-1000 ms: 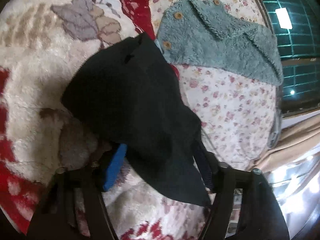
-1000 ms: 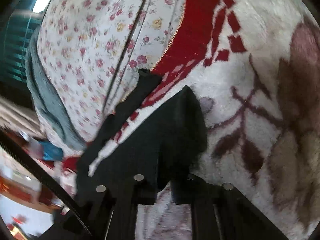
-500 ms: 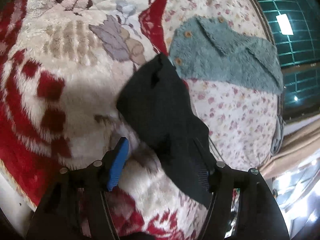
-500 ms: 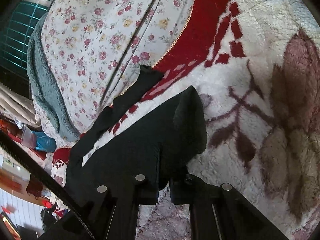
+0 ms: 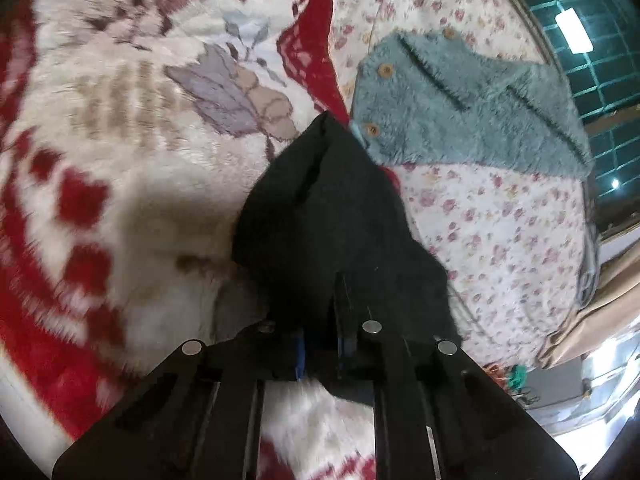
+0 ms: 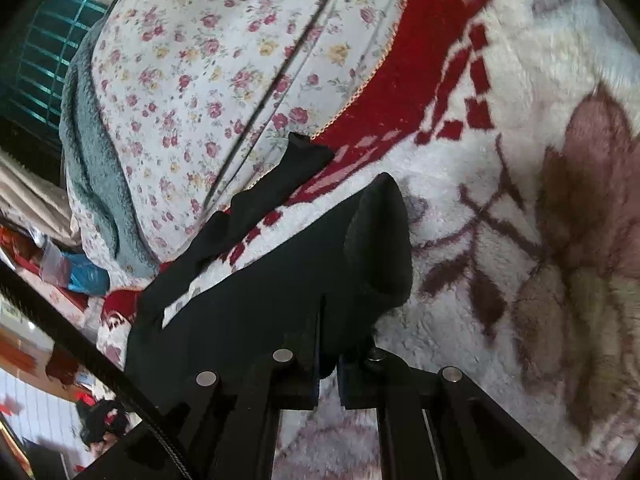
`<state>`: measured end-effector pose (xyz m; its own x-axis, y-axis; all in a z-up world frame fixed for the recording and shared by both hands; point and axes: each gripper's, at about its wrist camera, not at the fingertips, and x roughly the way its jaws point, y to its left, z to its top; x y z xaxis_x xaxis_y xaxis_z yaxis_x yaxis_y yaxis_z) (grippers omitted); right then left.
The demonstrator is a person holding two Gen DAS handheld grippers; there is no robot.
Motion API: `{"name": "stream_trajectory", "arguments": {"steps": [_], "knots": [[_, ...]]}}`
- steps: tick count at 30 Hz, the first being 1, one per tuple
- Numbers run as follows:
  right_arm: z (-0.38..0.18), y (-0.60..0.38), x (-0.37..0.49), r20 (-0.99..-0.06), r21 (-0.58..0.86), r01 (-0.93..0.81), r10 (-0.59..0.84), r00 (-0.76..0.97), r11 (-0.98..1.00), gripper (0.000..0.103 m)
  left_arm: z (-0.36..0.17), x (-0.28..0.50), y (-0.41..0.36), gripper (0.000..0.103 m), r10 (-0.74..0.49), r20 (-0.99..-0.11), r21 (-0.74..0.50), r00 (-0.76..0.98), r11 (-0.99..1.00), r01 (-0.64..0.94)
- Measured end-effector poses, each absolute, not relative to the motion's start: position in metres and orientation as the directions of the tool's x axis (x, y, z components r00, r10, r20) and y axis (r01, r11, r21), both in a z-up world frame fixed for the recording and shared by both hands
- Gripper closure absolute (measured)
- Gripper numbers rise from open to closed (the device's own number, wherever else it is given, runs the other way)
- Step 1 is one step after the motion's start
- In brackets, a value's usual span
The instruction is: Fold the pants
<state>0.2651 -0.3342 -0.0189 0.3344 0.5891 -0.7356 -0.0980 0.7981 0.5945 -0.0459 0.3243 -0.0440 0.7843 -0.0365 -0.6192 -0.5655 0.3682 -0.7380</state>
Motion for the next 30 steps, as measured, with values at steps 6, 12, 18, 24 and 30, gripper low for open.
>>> {"name": "stream_trajectory", "arguments": {"steps": [6,12,18,24,30], "knots": [[0.019,-0.327,0.231,-0.788,0.544,-0.192,0.576,0.216,0.817,0.098,-0.013,-0.1,0.339,0.094,0.043,-0.604,-0.729,0.796,0.373,-0.574],[-0.003,-0.301,0.203,-0.818,0.567,-0.165,0.576,0.004,0.807,0.098,-0.045,-0.122,0.382,0.094,0.037,-0.651,-0.728,0.758,0.25,-0.638],[-0.028,-0.35,0.203,-0.8,0.594,0.14,0.601,-0.005,0.792,0.089,-0.066,-0.14,0.383,0.077,-0.003,-0.705,-0.703,0.709,0.137,-0.698],[0.028,-0.371,0.239,-0.851,0.49,0.142,0.437,0.292,0.86,0.064,-0.01,-0.158,0.366,0.073,0.223,-0.679,-0.69,0.7,0.133,-0.712],[0.001,-0.314,0.316,-0.584,0.807,0.149,0.735,0.346,0.571,0.063,0.041,-0.07,0.25,0.054,0.102,-0.554,-0.706,0.826,0.467,-0.532]]}}
